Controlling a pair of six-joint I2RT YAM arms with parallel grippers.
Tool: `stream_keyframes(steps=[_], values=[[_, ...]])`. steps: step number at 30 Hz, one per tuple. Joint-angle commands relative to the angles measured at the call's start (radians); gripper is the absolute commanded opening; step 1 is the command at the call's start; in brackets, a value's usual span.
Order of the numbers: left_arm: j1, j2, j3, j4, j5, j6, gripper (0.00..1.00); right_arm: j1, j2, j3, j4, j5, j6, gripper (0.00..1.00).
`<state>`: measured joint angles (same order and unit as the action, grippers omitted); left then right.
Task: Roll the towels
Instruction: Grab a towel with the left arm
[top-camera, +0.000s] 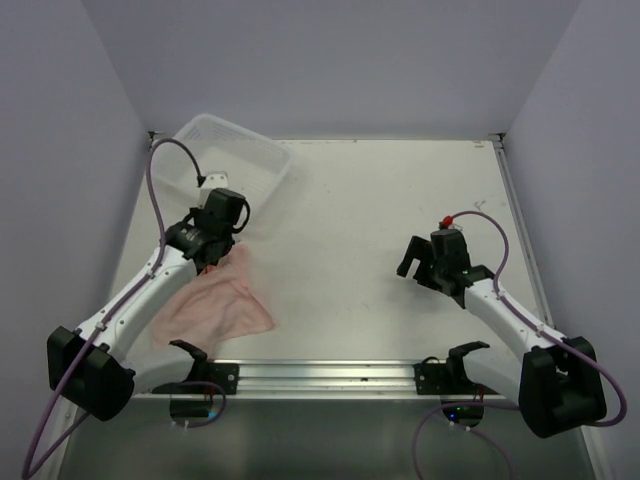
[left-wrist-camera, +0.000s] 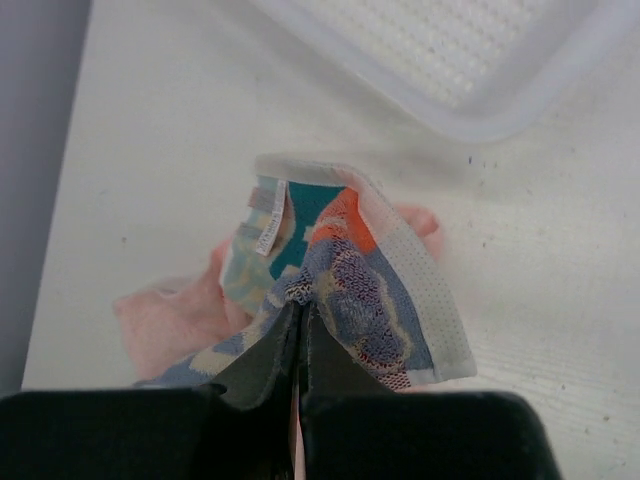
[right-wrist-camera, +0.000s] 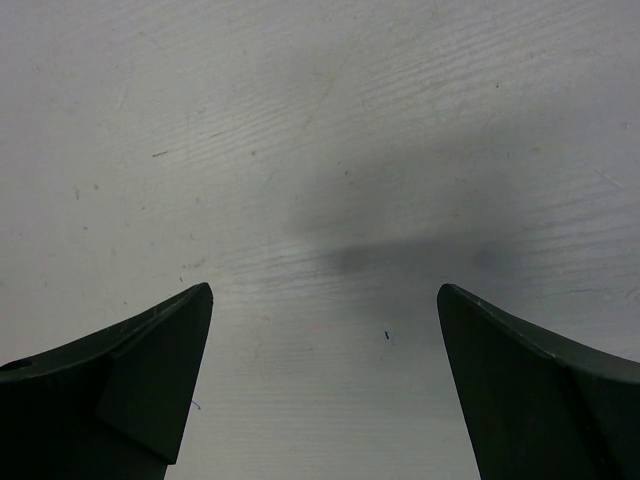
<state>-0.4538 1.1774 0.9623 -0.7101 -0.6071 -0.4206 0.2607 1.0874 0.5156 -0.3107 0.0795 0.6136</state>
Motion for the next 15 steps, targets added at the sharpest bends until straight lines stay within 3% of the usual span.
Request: stream_keyframes(steps=[1, 10, 15], values=[[0.016, -0.036, 0.130, -0.038, -0.181, -0.023, 0.00, -0.003, -0.037, 0.006, 0.004, -0.029, -0.017, 0.99], [0.223, -0.056, 0.305, 0.032, -0.194, 0.078, 0.00, -0.003, -0.116, 0.026, -0.054, -0.064, -0.018, 0.99], [0.242, -0.044, 0.446, 0.040, -0.249, 0.092, 0.00, -0.005, -0.135, 0.024, -0.065, -0.075, -0.017, 0.99]])
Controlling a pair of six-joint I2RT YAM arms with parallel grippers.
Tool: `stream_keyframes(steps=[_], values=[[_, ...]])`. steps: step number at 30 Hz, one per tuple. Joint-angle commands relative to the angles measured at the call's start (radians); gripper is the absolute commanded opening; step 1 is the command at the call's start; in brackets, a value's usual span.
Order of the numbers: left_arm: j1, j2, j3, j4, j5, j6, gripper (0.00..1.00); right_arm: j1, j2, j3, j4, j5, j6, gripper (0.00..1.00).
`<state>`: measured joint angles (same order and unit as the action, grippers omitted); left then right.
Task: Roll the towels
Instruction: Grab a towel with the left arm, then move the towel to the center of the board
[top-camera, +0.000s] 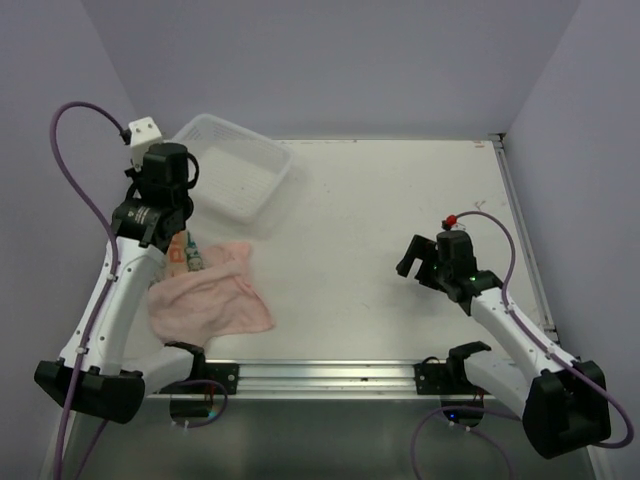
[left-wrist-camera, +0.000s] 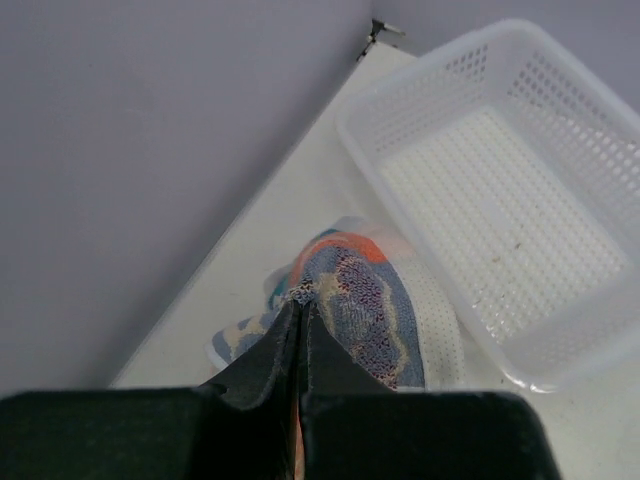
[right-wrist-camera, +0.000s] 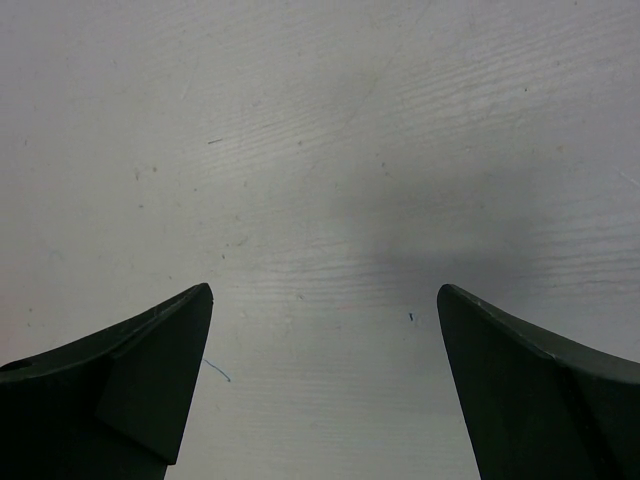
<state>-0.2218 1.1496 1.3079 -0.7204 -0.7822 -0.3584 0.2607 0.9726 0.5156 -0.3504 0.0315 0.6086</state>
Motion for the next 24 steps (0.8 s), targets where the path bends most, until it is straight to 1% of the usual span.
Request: stream_keyframes(steps=[1, 6, 11, 13, 18, 21, 22, 24], values=[[0.012, -0.014, 0.122, 0.050, -0.080, 0.035, 0.00, -0.005, -0.023, 0.024, -0.025, -0.057, -0.021, 0.99], [0.012, 0.013, 0.235, 0.055, -0.115, 0.052, 0.00, -0.005, -0.086, 0.015, -0.018, -0.085, -0.035, 0.99], [0.012, 0.039, 0.333, 0.075, -0.160, 0.096, 0.00, -0.005, -0.104, 0.026, -0.053, -0.081, -0.041, 0.99], [0.012, 0.051, 0.398, 0.068, -0.170, 0.104, 0.00, -0.005, -0.107, 0.023, -0.053, -0.084, -0.040, 0.99], [0.012, 0.110, 0.525, 0.064, -0.085, 0.113, 0.00, -0.005, -0.103, 0.029, -0.055, -0.110, -0.029, 0.99], [0.012, 0.134, 0.596, 0.075, 0.061, 0.110, 0.00, -0.005, -0.106, 0.037, -0.064, -0.116, -0.030, 0.99], [0.012, 0.143, 0.619, 0.073, 0.137, 0.095, 0.00, -0.005, -0.115, 0.040, -0.068, -0.111, -0.030, 0.99], [0.012, 0.176, 0.703, 0.053, 0.199, 0.076, 0.00, -0.003, -0.123, 0.050, -0.088, -0.099, -0.033, 0.99]])
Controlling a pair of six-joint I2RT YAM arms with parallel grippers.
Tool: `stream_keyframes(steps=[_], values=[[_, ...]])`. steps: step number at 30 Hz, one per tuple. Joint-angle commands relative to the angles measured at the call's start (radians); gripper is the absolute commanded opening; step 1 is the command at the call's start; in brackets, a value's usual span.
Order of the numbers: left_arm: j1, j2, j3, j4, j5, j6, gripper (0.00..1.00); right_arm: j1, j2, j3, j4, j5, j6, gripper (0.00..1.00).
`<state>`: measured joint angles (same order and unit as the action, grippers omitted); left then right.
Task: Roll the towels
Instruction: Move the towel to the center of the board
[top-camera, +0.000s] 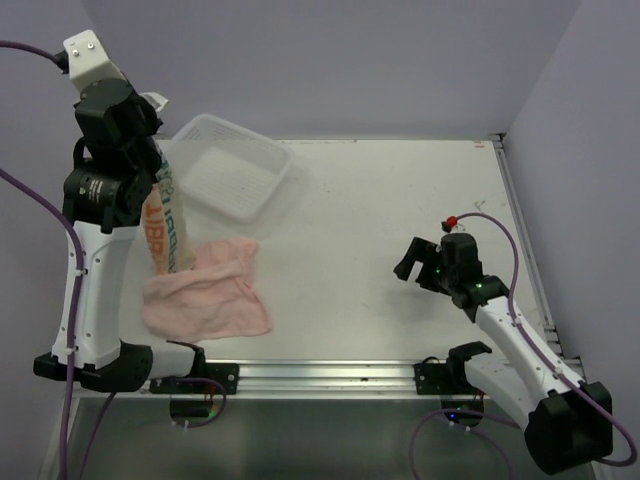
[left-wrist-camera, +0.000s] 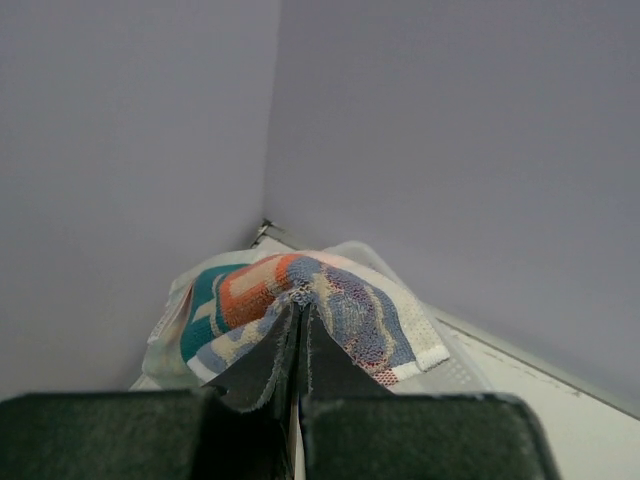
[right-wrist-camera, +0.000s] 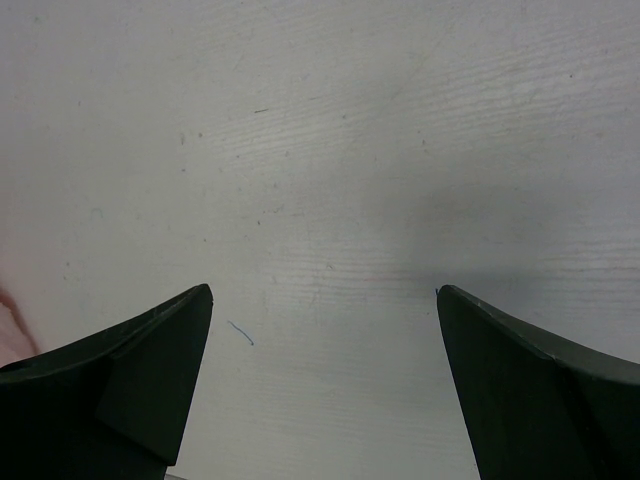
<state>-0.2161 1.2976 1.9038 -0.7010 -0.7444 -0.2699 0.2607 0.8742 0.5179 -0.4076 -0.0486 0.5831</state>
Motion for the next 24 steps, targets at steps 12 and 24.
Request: stream_keyframes(steps=[12, 24], values=[[-0.009, 0.126, 0.219, 0.113, 0.698, -0.144, 0.00, -0.005, -0.092, 0.154, -0.137, 0.068, -0.008, 0.99], [-0.362, 0.198, 0.198, 0.230, 0.764, -0.176, 0.00, -0.005, -0.175, 0.298, -0.230, 0.205, 0.078, 0.99]])
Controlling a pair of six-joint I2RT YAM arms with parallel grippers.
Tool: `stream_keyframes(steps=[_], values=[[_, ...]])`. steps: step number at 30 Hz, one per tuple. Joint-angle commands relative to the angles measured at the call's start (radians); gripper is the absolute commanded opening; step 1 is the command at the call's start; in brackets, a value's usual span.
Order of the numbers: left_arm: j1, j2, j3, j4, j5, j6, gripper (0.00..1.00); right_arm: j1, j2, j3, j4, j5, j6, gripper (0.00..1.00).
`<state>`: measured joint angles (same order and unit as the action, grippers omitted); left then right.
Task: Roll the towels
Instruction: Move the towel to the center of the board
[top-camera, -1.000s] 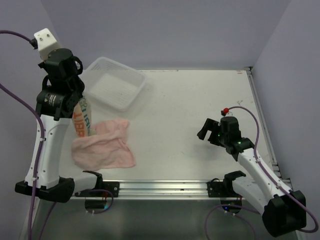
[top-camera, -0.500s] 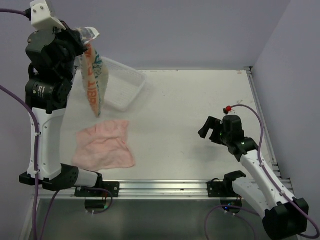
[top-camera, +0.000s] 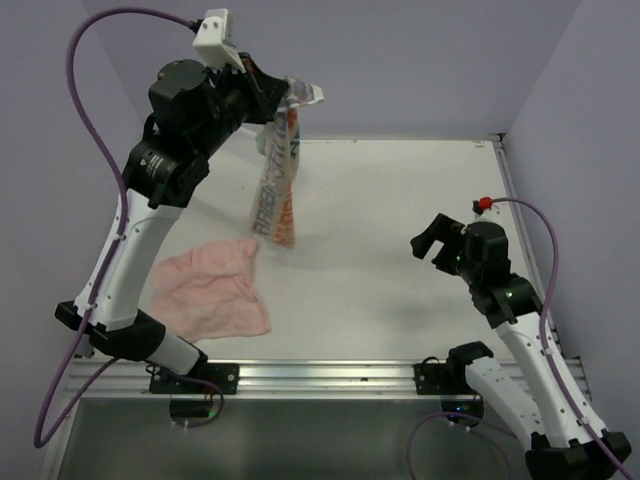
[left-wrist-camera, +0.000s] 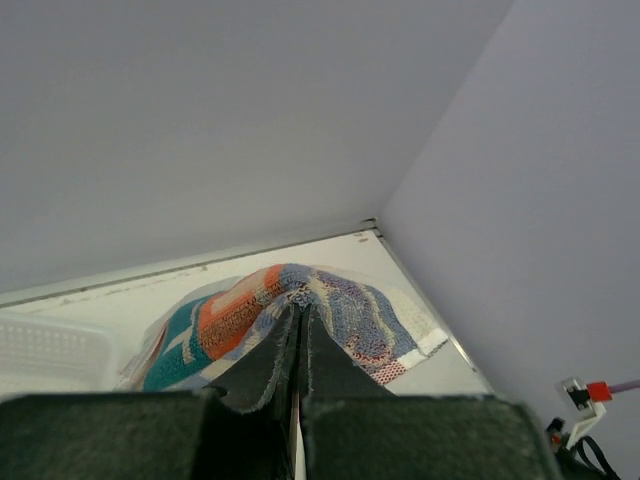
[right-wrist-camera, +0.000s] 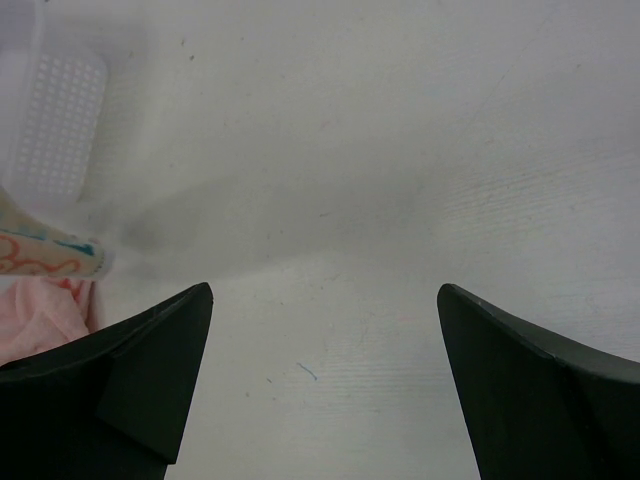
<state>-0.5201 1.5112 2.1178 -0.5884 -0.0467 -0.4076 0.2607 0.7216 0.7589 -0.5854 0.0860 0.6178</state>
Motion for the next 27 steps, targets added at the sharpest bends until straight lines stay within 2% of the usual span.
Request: stream_keyframes(steps=[1, 3, 7, 11, 14, 18, 20, 23, 26, 27], values=[[-0.082, -0.010, -0.033, 0.152, 0.067, -0.043, 0.00, -0.003, -0.028, 0.063, -0.059, 0.102, 0.052, 0.99], [-0.148, 0.004, -0.073, 0.185, 0.073, -0.048, 0.00, -0.005, -0.044, 0.082, -0.076, 0.133, 0.075, 0.99], [-0.251, 0.082, -0.088, 0.228, 0.082, -0.062, 0.00, -0.005, -0.086, 0.118, -0.151, 0.291, 0.166, 0.99], [-0.282, 0.132, -0.169, 0.366, 0.120, -0.123, 0.00, -0.003, -0.117, 0.129, -0.162, 0.360, 0.195, 0.99], [-0.291, 0.214, -0.142, 0.415, 0.159, -0.157, 0.00, -0.005, -0.117, 0.143, -0.175, 0.395, 0.198, 0.99], [-0.320, 0.369, -0.012, 0.407, 0.173, -0.169, 0.00, -0.005, -0.111, 0.161, -0.186, 0.428, 0.192, 0.99], [-0.350, 0.402, 0.048, 0.418, 0.148, -0.160, 0.00, -0.003, -0.108, 0.166, -0.188, 0.437, 0.192, 0.99], [-0.377, 0.397, 0.010, 0.432, 0.055, -0.148, 0.00, -0.005, -0.091, 0.186, -0.195, 0.432, 0.178, 0.99], [-0.379, 0.313, -0.168, 0.479, -0.088, -0.132, 0.00, -0.003, -0.080, 0.186, -0.197, 0.420, 0.162, 0.99], [-0.377, 0.255, -0.277, 0.492, -0.176, -0.129, 0.00, -0.003, -0.082, 0.172, -0.192, 0.407, 0.158, 0.99]])
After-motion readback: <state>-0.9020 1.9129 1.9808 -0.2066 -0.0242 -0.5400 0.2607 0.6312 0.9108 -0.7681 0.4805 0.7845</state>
